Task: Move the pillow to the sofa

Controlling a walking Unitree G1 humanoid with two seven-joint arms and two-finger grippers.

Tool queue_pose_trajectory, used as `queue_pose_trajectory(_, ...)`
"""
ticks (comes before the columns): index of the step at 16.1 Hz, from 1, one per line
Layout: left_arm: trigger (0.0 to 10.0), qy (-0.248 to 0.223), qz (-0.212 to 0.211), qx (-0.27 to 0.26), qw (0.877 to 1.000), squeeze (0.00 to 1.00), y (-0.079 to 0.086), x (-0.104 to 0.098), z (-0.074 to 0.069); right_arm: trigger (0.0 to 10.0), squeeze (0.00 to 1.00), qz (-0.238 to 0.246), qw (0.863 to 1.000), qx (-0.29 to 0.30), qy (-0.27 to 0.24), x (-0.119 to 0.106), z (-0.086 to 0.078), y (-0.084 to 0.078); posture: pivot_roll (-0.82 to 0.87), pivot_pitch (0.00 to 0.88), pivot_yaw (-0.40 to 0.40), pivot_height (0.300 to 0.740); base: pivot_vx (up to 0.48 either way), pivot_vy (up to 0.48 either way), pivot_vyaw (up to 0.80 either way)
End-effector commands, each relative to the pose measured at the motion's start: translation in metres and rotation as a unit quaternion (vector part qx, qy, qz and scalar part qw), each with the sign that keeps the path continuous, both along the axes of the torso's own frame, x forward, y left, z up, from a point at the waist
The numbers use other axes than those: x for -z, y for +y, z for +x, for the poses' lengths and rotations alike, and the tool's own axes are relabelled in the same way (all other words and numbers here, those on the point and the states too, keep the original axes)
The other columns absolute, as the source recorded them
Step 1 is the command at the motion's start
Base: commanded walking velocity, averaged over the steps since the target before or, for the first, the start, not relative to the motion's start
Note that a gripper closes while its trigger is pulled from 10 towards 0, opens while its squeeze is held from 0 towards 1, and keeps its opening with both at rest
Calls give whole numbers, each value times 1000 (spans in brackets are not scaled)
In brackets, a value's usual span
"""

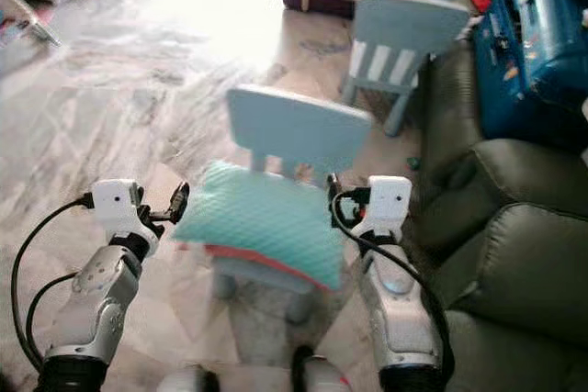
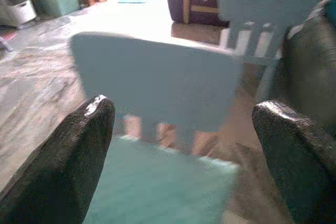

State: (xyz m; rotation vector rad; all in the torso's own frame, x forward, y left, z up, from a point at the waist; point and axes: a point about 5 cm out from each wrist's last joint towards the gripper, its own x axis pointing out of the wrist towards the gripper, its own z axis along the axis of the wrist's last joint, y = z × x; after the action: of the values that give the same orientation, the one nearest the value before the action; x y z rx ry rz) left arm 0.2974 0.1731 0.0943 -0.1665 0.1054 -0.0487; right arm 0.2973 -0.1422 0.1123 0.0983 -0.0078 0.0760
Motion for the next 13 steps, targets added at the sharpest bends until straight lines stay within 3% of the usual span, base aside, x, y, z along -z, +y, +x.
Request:
queue_pose_trajectory(1,10000,8,6,0,1000,0,0,3,-1,10000,0,-3,1000,6,5,2,-1,-3,-74,206,-29,740,0,0,0)
queue_pose_trajectory(10,10000,4,5,4,1000,0,-2,3,-2,10000,0,-4,1000,6,8,3,-1,-4,-74,204,-34,740,0,0,0)
queue_pose_trajectory(13,10000,6,7,4,1000,0,-1,4,-2,10000,0,-1,1000,3,13,4,1,-3,-71,198,-35,740,0,0,-800)
